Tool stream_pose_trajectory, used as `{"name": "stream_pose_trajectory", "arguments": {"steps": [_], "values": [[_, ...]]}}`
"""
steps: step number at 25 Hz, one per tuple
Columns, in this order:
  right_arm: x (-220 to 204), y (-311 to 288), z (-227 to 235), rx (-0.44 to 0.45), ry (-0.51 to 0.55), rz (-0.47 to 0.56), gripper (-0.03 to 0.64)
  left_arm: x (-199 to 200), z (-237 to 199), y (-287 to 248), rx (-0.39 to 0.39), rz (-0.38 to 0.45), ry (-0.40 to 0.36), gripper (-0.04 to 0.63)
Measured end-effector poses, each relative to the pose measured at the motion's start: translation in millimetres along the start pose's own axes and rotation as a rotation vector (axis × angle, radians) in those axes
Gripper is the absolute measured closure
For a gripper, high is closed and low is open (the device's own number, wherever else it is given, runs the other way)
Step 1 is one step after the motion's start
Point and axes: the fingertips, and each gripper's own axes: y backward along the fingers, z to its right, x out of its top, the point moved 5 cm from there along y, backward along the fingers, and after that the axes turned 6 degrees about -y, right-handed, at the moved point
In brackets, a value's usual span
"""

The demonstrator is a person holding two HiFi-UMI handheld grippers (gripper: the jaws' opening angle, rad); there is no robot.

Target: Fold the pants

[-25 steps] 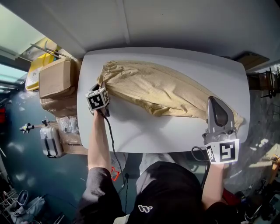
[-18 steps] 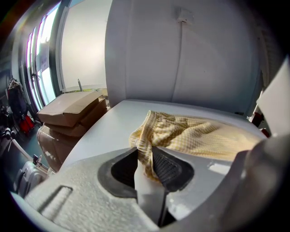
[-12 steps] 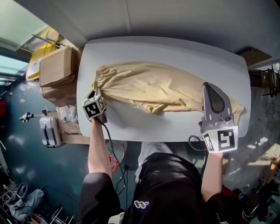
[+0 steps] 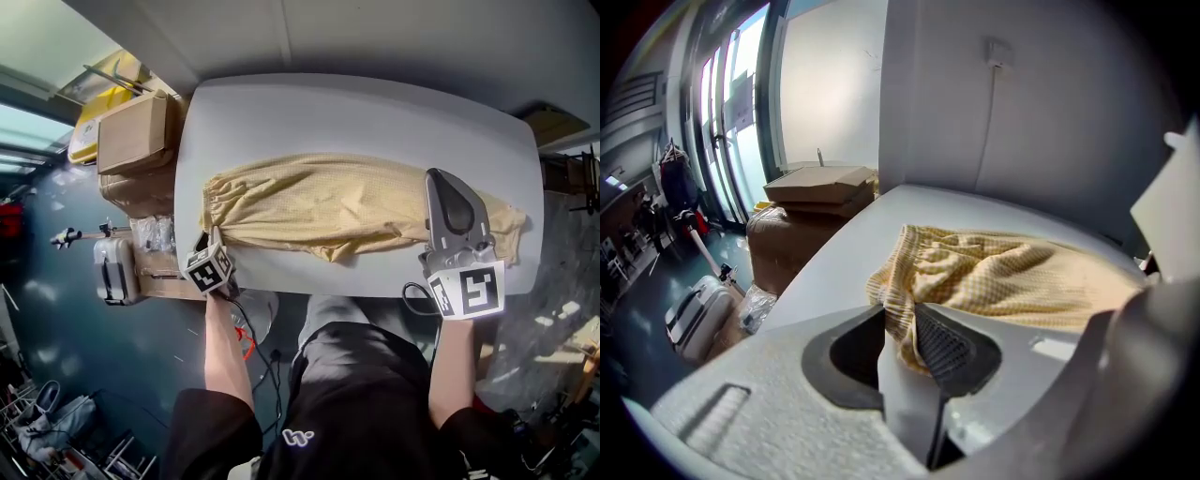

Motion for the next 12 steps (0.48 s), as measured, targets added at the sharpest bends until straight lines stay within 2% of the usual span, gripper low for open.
{"name": "stream_pose_trajectory", "arguments": {"steps": [4,8,12], "values": [[0,2,-1,0.001,-0.006,0.005,0.614,-9,-4,4,-0.008,0.011,0.019,0.489],[1,4,-2,-0.007,-0.004,0.007,0.614,7,-9,15,-0.018,0.019,0.023,0.46],[1,8,1,-0.027,-0.006,0.012,0.614,50,-9,46,0.01,0.147,0.019,0.456]]}}
